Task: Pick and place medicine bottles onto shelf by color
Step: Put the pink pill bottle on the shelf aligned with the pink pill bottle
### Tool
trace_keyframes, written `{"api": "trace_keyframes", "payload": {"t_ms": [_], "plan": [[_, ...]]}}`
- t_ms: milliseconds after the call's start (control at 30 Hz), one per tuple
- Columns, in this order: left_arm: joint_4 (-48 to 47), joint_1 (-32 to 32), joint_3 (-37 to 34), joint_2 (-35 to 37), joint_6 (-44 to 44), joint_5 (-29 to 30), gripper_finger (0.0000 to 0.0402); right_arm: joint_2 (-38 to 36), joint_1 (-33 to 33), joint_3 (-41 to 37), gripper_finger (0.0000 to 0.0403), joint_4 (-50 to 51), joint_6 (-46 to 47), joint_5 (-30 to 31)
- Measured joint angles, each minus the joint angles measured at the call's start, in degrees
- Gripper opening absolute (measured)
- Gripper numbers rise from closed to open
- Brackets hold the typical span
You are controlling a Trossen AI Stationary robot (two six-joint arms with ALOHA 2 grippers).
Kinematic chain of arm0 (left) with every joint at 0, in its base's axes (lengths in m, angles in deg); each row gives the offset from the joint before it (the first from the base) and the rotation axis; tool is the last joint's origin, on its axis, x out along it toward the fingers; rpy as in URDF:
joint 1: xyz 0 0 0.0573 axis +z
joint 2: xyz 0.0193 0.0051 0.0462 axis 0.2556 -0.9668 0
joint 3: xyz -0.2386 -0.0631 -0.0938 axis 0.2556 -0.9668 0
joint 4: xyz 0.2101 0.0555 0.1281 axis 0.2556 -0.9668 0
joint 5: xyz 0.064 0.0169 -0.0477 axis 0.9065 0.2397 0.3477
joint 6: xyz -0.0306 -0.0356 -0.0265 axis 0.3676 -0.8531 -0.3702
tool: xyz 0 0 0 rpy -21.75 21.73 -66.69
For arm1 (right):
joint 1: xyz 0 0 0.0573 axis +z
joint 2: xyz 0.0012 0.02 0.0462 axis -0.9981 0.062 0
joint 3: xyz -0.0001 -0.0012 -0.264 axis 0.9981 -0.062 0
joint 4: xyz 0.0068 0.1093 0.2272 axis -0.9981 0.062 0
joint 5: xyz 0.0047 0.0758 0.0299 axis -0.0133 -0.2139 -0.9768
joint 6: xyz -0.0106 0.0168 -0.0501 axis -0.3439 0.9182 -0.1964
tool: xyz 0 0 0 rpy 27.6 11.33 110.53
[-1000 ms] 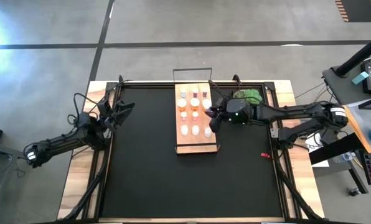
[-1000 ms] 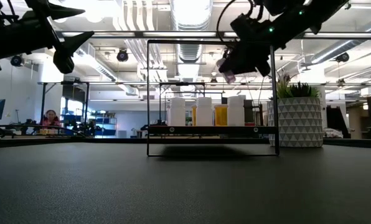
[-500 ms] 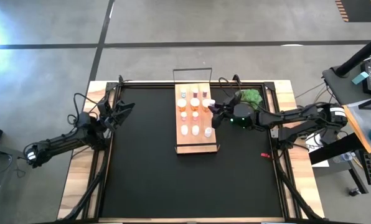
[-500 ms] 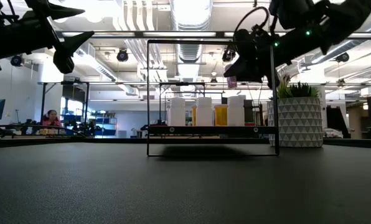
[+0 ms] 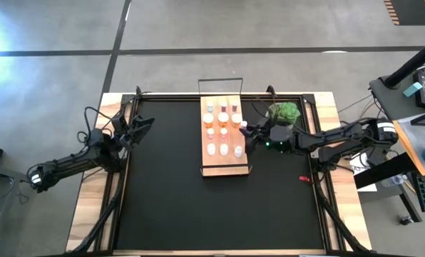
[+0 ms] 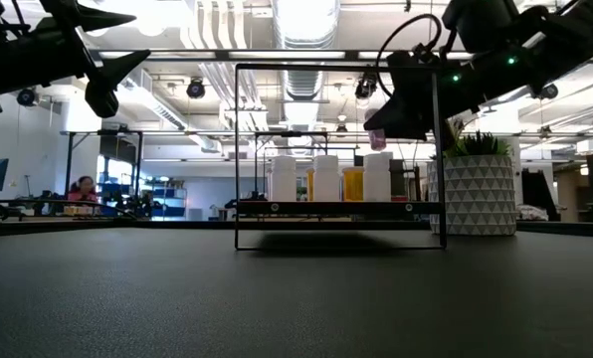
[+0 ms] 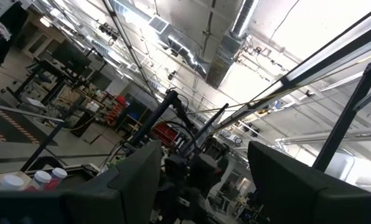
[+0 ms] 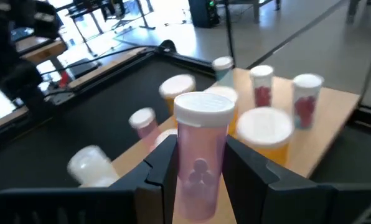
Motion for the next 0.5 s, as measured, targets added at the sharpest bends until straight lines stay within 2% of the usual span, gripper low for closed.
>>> {"api": "trace_keyframes", "payload": {"t_ms": [67, 300, 500], "plan": [[0.02, 0.00, 0.00, 0.00, 0.00, 0.01, 0.0224, 0.00, 1.30, -0.24, 0.0100, 0.02, 0.00, 0.58], [0.02, 0.01, 0.00, 0.00, 0.00, 0.02, 0.0224, 0.70, 4.54, -2.26, 0.0100, -0.02, -0.18, 8.22], [0.01, 0.01, 0.00, 0.00, 0.00, 0.01, 0.0224, 5.28, 5.95, -2.38, 0.0100, -3.57, -0.61, 8.25]]}}
